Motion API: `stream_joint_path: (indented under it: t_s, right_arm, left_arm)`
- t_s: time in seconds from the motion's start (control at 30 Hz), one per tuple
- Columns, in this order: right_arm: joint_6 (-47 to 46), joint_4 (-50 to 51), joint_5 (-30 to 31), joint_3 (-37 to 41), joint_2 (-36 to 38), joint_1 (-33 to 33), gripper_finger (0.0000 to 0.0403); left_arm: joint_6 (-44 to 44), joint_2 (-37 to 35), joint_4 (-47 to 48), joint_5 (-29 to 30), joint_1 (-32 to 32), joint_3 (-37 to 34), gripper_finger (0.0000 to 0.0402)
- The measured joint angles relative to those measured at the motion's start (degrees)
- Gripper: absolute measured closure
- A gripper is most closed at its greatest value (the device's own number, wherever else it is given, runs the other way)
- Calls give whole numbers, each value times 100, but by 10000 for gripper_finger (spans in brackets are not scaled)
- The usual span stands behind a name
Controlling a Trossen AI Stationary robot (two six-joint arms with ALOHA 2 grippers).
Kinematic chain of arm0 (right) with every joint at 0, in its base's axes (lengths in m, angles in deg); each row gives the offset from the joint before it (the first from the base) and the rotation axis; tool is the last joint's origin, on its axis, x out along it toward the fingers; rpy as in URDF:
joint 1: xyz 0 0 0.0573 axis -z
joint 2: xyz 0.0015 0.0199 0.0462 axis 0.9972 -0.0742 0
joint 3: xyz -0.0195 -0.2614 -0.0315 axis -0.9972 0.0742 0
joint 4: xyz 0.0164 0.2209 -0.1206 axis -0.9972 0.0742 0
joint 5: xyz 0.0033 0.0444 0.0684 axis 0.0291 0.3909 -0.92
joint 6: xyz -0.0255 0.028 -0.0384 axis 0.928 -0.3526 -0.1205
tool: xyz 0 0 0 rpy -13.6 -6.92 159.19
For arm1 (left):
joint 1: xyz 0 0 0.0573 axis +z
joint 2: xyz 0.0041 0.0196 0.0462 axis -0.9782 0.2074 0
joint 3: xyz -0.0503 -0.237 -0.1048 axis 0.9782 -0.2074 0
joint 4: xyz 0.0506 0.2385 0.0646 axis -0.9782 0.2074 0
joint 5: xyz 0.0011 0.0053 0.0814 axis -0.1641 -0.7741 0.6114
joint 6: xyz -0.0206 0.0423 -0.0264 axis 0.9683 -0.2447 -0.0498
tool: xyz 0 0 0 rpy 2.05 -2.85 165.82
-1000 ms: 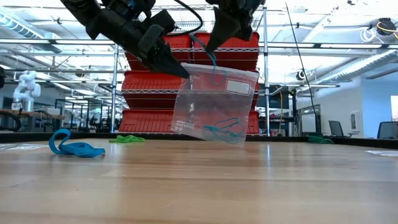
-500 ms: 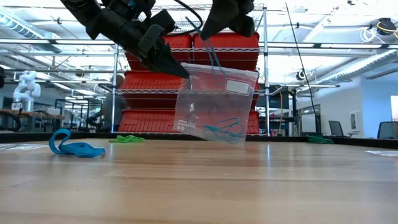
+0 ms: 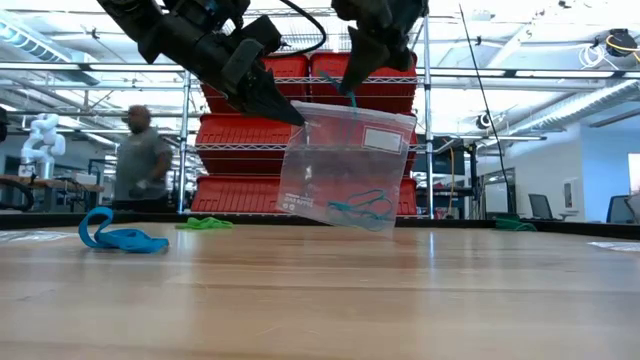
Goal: Sort rubber bands
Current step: Put the blue rubber band into the open transparent zip lock bag
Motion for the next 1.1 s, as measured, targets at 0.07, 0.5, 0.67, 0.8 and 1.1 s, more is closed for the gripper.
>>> stream_joint_path:
  t_s: [0.07, 0.5, 0.67, 0.8, 1.1]
  right_arm:
    - [58, -39, -3, 0, 0, 23, 403]
    - [7, -89, -26, 154, -117, -172, 403]
    - [-84, -83, -42, 247, -202, -159, 403]
    - [-87, -35, -53, 249, -241, -87, 403]
    - [-239, 147, -593, 249, -245, 118, 397]
  left_arm:
    - [0, 0, 0, -2, 0, 0, 401]
    - [0, 0, -2, -24, -2, 0, 401]
    - [2, 0, 2, -24, -2, 0, 401]
    - [2, 0, -2, -24, -2, 0, 401]
    - [0, 0, 0, -24, -2, 0, 401]
